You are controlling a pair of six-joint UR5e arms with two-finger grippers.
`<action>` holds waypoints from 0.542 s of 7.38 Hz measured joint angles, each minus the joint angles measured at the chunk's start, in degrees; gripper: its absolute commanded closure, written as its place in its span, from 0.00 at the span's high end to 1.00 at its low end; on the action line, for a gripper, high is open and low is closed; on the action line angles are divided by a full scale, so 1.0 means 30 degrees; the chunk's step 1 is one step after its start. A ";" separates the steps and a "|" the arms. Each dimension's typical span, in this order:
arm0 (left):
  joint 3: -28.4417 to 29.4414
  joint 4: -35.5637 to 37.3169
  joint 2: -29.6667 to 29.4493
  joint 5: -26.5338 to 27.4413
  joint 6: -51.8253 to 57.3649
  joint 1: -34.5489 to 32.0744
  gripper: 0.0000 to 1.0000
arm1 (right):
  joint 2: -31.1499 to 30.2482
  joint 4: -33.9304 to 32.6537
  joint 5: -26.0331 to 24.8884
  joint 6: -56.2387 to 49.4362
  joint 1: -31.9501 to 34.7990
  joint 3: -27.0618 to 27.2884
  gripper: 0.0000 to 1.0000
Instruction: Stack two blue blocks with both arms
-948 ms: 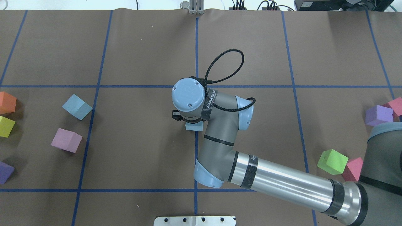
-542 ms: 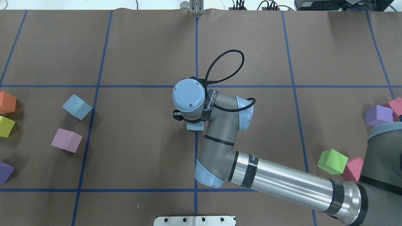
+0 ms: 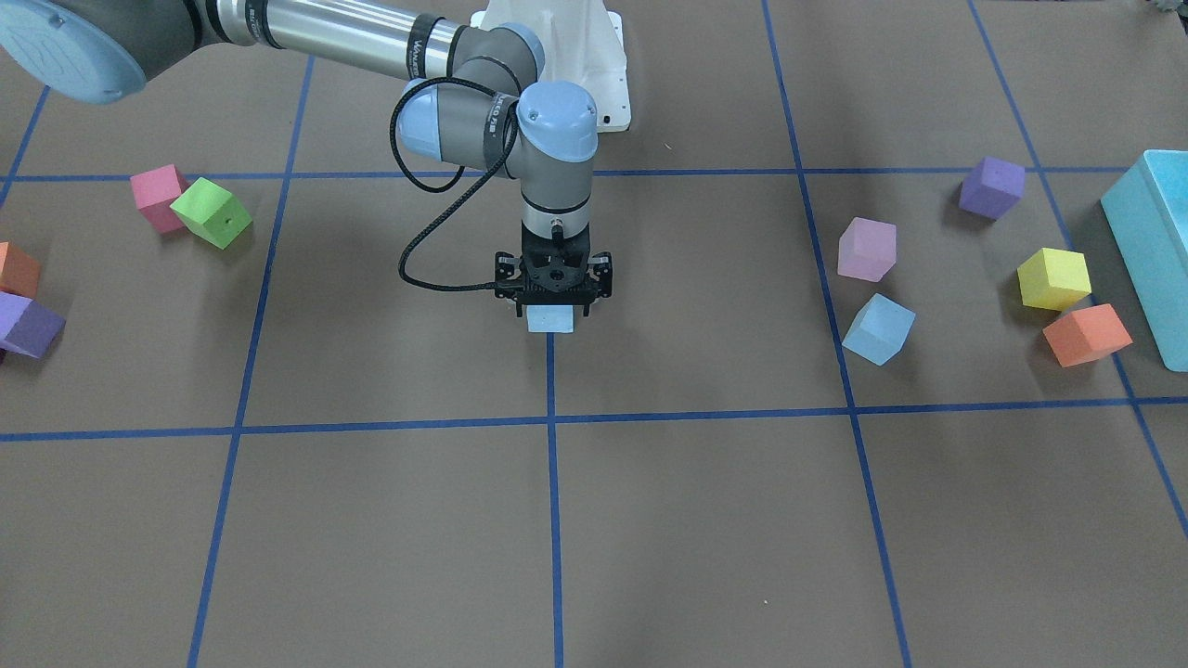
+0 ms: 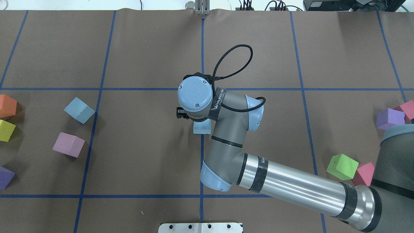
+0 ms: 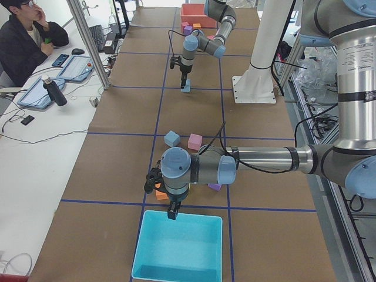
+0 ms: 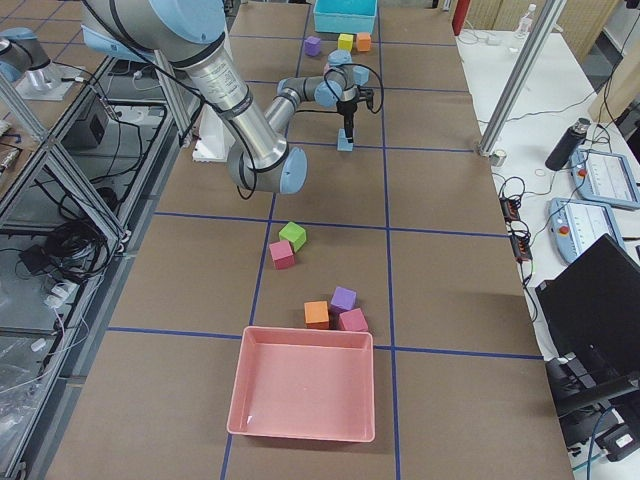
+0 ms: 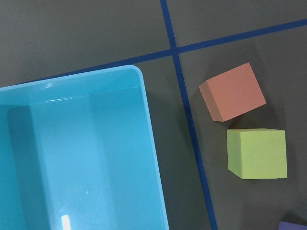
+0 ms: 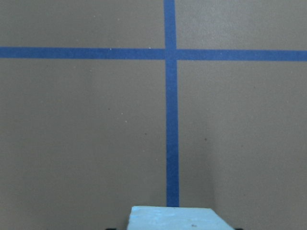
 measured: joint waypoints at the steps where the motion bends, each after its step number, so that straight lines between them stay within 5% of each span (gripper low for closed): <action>1: 0.0004 0.0006 0.0009 0.0006 0.0000 0.0000 0.99 | -0.0251 -0.0814 0.0398 -0.0042 0.0578 0.1279 0.97; 4: -0.0286 0.0051 -0.0402 0.0027 -0.0019 0.0016 0.99 | -0.2326 -0.2738 0.3160 -0.2535 0.3996 0.5429 1.00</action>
